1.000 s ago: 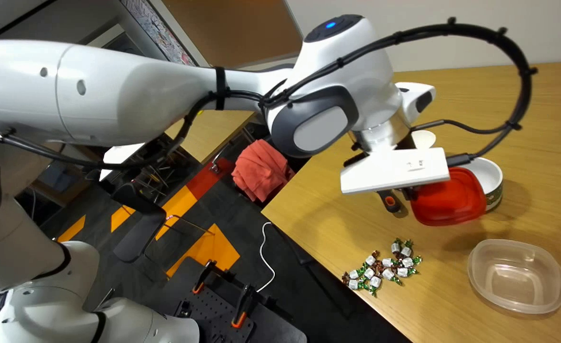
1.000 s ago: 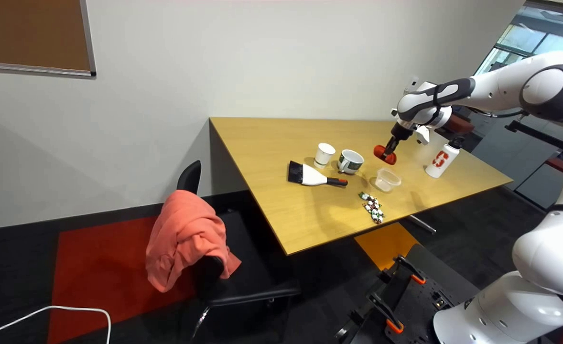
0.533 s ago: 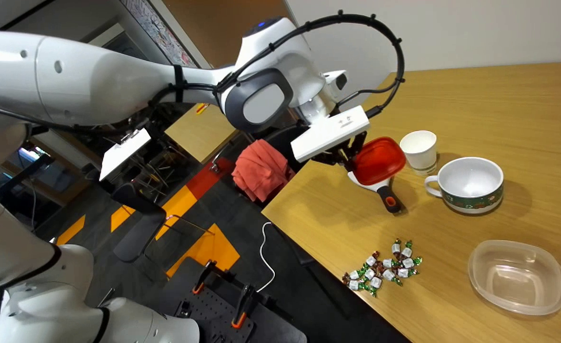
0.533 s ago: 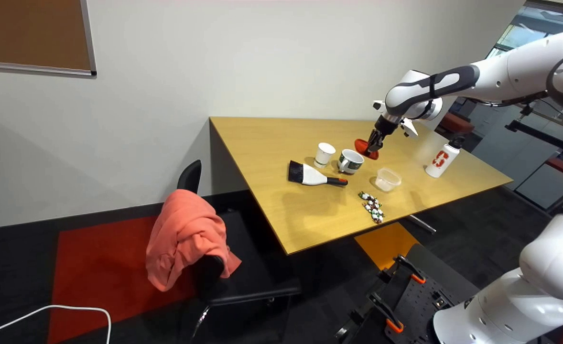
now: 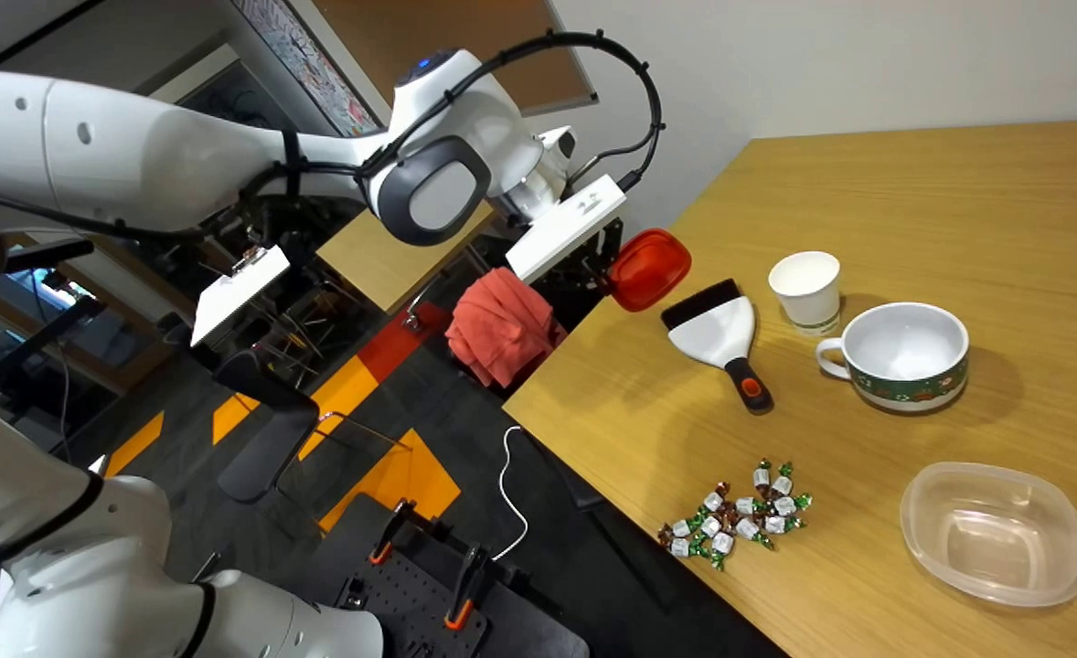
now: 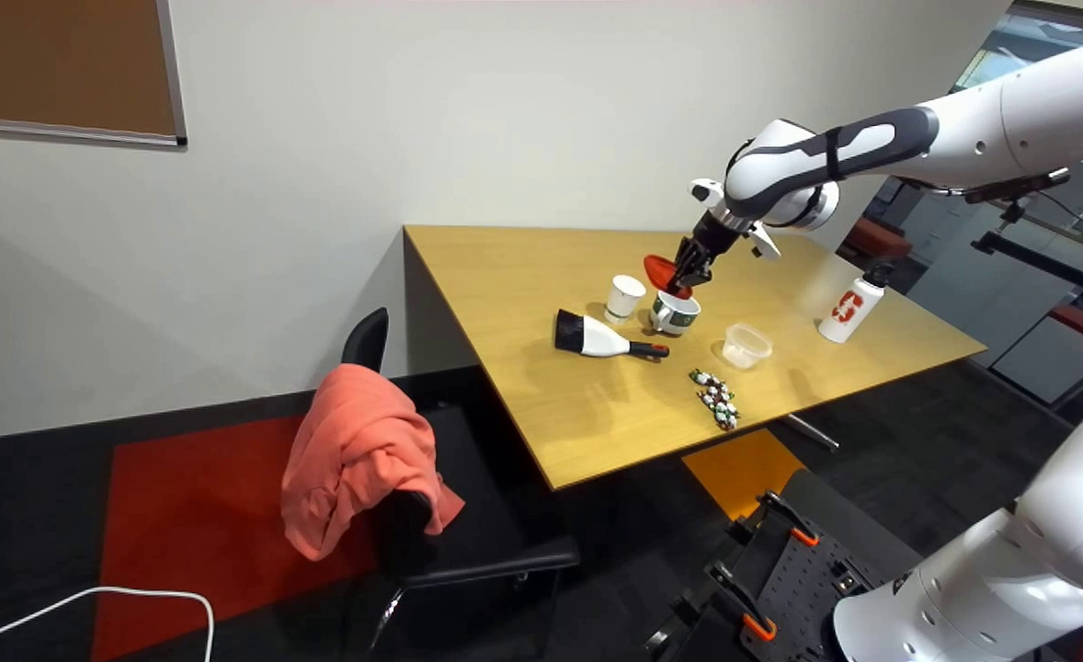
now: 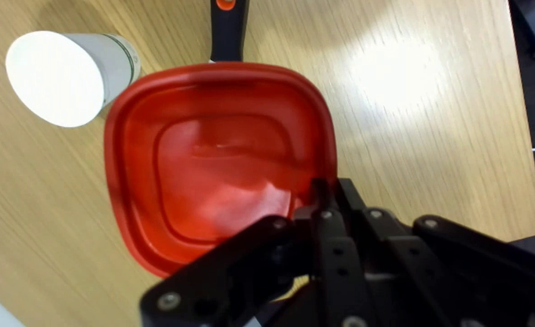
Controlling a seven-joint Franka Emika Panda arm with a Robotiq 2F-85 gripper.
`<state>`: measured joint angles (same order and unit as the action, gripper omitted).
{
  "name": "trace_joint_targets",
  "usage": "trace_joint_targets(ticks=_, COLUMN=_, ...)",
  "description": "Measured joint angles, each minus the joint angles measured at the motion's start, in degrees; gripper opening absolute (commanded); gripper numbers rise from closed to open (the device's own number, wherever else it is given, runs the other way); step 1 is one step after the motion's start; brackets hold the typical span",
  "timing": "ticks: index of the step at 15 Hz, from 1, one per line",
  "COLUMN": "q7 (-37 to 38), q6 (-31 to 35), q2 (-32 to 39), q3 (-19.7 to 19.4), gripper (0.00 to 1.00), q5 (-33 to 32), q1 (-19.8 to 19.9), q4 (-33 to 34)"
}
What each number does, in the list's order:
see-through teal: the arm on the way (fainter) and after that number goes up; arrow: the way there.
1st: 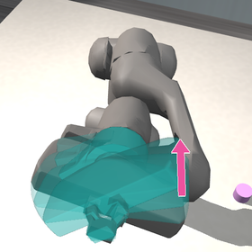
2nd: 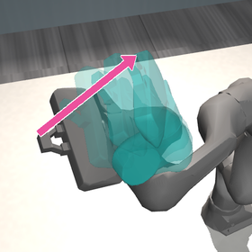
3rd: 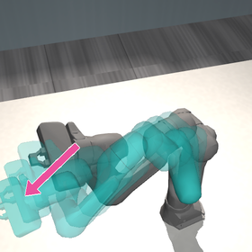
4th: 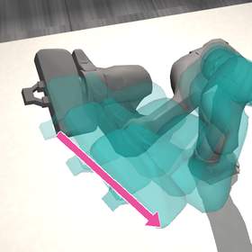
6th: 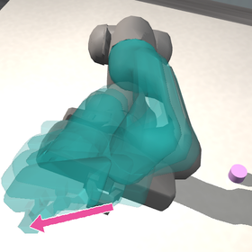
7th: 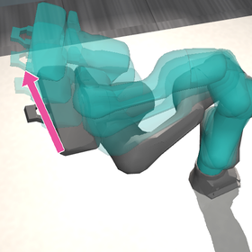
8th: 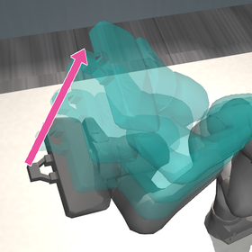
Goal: Take the lid on the bowl and put it on the table
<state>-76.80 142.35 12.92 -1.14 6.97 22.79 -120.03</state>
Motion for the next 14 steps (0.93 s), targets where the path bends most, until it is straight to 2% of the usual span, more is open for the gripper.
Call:
trace_joint_targets(ticks=4, q7=-0.61, q6=0.00, q2=-1.01, q3=-0.43, gripper=0.07, q5=0.14, q1=-0.04, q4=-0.99)
trace_joint_targets(ticks=5, q7=-0.61, q6=0.01, q2=-1.01, q3=-0.44, gripper=0.02, q5=0.14, q1=-0.05, q4=-1.01)
trace_joint_targets(ticks=7, q7=-0.61, q6=0.01, q2=-0.97, q3=-0.72, gripper=0.02, q5=0.14, q1=-0.28, q4=-1.03)
trace_joint_targets(ticks=14, q7=-0.58, q6=0.33, q2=4.24, q3=-0.34, gripper=0.02, q5=0.10, q1=-6.76, q4=3.85)
